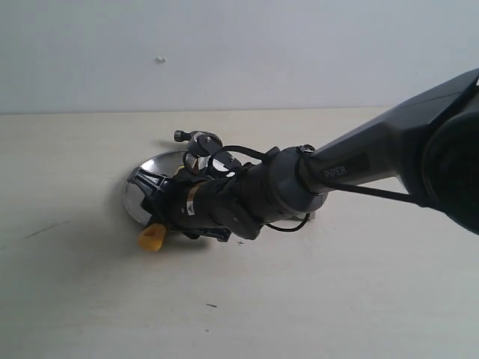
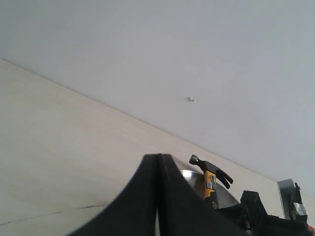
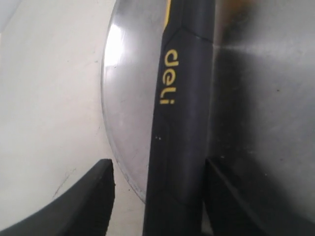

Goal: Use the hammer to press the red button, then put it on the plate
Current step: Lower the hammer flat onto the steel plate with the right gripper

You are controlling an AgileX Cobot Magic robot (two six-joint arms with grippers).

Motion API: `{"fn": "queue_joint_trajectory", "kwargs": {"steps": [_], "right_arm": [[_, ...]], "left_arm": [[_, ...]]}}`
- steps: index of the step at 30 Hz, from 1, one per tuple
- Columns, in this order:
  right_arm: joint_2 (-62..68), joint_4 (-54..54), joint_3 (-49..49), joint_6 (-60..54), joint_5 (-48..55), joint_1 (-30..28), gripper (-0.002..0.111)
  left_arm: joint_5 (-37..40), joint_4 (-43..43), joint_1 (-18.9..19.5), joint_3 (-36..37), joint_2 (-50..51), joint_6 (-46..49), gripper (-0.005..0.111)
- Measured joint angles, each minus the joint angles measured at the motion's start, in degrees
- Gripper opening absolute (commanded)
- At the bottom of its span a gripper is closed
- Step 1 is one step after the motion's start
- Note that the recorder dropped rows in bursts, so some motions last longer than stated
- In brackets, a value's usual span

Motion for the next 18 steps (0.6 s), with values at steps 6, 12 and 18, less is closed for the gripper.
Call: {"fn": "queue_joint_trajectory", "kwargs": {"steps": [6,12,18], "right_arm": [[-1.5,-0.2,0.0,-3.2,4.9,-0.8,0.054],[-2.8,-0.6,0.0,-5.7,9.5,-1.6,0.054],[-3.4,-1.1,0.0,-6.7,10.4,-1.8,0.054]], "left_arm": [[0.0,0.0,0.0,0.0,0.0,0.0,0.0],[0.0,0.0,0.0,0.0,0.0,0.0,0.0],[0.0,0.0,0.0,0.0,0.0,0.0,0.0]]}}
